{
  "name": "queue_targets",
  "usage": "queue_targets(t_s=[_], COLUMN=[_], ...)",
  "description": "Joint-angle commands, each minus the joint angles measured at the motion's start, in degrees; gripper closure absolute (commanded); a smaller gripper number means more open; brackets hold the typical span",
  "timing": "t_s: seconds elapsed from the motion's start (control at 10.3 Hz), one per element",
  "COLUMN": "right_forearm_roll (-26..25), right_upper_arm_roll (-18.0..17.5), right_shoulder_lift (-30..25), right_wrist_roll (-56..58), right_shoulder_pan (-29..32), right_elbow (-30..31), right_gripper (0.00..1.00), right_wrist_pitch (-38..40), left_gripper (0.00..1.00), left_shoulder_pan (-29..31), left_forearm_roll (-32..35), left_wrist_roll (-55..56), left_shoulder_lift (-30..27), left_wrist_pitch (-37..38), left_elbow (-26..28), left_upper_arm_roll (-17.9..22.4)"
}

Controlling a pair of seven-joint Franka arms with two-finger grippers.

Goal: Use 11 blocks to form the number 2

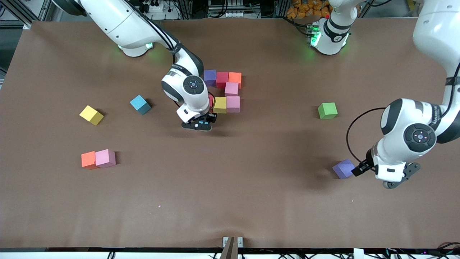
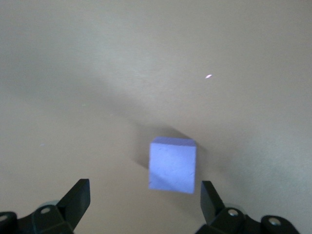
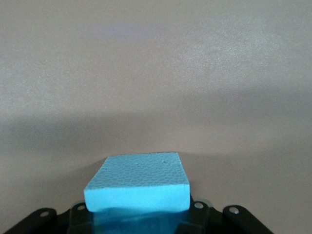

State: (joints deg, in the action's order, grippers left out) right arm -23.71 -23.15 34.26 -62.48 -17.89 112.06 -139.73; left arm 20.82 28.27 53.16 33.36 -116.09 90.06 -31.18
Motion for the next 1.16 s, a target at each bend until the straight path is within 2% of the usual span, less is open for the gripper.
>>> queue_targets(t_s=[0.0,0.1,0.39,0.48,0.58,0.68,0.77,1.06], right_forearm_roll=[0.60,0.60,0.77,0.77,0.77,0.60,0.34,0.07], right_upper_arm_roll=[0.12,0.03,-1.02,-1.20,-1.46,-1.46,-1.46,-1.38], right_shoulder_lift=[1.16,1.16,1.07,1.07,1.15,1.24,1.24,1.24], right_wrist_roll=[-1.33,-1.33,-2.29,-2.65,-2.56,-2.47,-2.39,-1.60], right_shoulder_pan=[-1.18,-1.09,-1.00,-1.00,-1.00,-1.09,-1.00,-0.83], right_elbow=[0.00,0.00,0.00,0.09,0.18,0.44,0.53,0.79], right_gripper=[0.79,0.79,0.79,0.79,0.79,0.79,0.79,0.79], right_wrist_pitch=[0.16,0.16,0.51,0.51,0.51,0.25,0.25,0.42], left_gripper=[0.00,0.00,0.00,0.00,0.00,0.00,0.00,0.00], left_shoulder_pan=[1.50,1.85,3.17,2.30,-2.41,-8.54,-11.30,-13.08], left_forearm_roll=[1.09,0.92,-4.25,-5.84,-9.16,-12.41,-16.54,-18.60], left_wrist_roll=[-0.77,-1.04,-6.38,-9.10,-12.34,-16.47,-21.29,-24.24], left_shoulder_lift=[-3.13,-4.35,-13.47,-15.67,-17.78,-20.16,-22.53,-27.11], left_wrist_pitch=[1.30,1.30,-2.02,-2.13,-2.13,-2.13,-2.13,-0.99], left_elbow=[2.49,3.28,14.42,15.66,16.89,18.04,19.18,21.13], left_upper_arm_roll=[-0.37,-0.46,0.06,2.24,6.87,14.32,17.70,18.26])
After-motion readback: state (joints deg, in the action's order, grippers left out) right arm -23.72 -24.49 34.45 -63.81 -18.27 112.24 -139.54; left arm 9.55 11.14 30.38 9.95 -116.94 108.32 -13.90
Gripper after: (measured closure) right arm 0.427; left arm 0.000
